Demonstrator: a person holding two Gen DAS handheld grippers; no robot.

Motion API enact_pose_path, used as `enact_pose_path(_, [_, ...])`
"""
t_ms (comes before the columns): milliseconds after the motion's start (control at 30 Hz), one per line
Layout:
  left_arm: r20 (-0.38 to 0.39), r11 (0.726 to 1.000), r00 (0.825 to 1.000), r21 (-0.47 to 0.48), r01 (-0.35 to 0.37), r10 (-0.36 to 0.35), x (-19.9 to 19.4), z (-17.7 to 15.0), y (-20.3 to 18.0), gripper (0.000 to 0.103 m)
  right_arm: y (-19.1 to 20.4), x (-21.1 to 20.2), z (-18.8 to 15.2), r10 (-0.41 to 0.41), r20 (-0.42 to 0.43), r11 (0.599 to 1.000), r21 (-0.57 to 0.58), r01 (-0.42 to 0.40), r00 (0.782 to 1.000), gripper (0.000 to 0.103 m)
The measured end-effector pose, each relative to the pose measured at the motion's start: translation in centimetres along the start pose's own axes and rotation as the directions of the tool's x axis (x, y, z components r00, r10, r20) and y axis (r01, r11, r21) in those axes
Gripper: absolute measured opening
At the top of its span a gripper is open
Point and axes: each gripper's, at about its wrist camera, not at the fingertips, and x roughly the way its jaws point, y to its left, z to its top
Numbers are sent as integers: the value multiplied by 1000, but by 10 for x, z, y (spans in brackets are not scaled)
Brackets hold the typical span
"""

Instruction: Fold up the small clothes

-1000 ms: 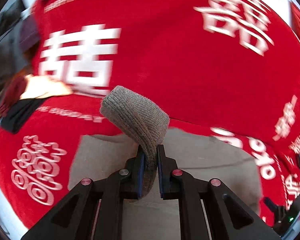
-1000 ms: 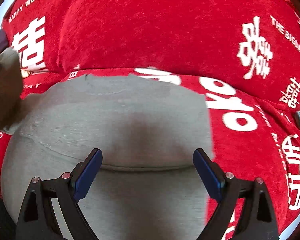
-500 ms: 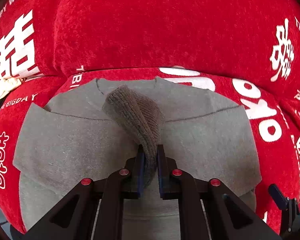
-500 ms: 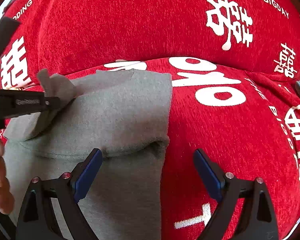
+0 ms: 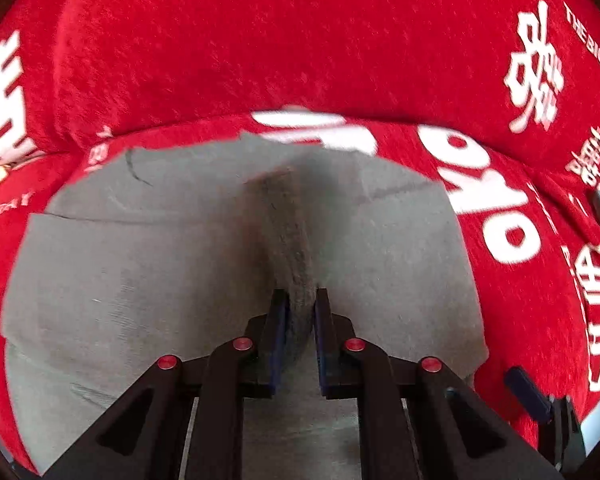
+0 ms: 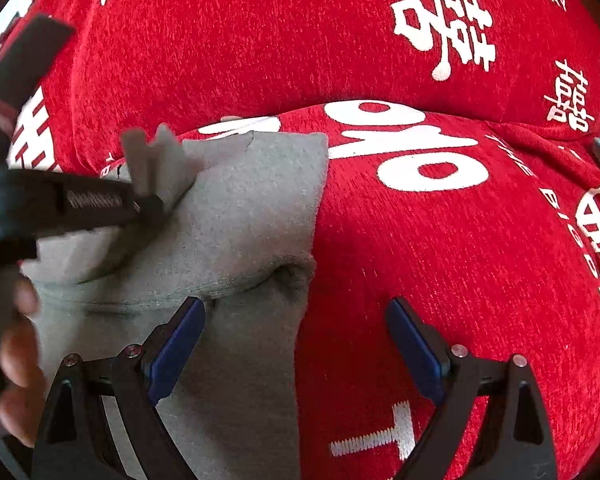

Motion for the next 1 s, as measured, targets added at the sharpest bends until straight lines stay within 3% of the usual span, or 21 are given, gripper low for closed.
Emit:
enact_pose_path(33, [-9,1000,1000,16,8,-8,1,-1,-1,59,-1,-1,0,1,-1,1000,4,-1,1000,94])
enact_pose_path(100, [16,999,1000,20,26,-26,-9,-2,4,77,-2,-6,1,0,2,1000,4,0,1000,94])
enact_pose_path(167, [44,999,998,18,49,-50,-23,-1,13,77,-2,-12,2,-3,13,1000,-2,3,1000,94])
enact_pose_path(233, [44,993,992,25,117,-118,-39,0,30,77,-2,-18,5,6,24,1000,-4,-6,1000,94])
enact_pose_path(333, [77,990,987,-10,139,-138,-55,-6,67,77,3,-24,11,42,38,999,-12,-41,998,94])
enact_pose_path(433, [102,995,993,-73,71,-64,-57,-16,112,77,16,-21,21,97,32,995,-12,-97,995,94])
enact_pose_path(533, [74,983,997,-183,32,-19,-47,-25,158,77,29,-11,27,148,14,989,12,-149,989,94])
enact_pose_path(700, [58,960,998,-280,7,9,-30,-37,201,77,47,16,41,86,-10,996,-1,-86,996,94])
enact_pose_path(800, [71,970,997,-242,-17,35,-23,-41,201,77,50,46,50,61,-78,998,17,-59,995,91])
enact_pose_path(900, [71,985,994,-155,-76,88,-19,-44,189,77,64,56,52,-19,-84,996,-84,12,996,46])
enact_pose_path(933, [71,987,994,-146,-72,83,-21,-45,187,77,67,53,54,-6,-84,995,-100,-2,996,10])
enact_pose_path(1000, [84,985,996,-170,-9,23,-28,-45,194,77,68,39,56,18,-56,994,-105,-24,998,8])
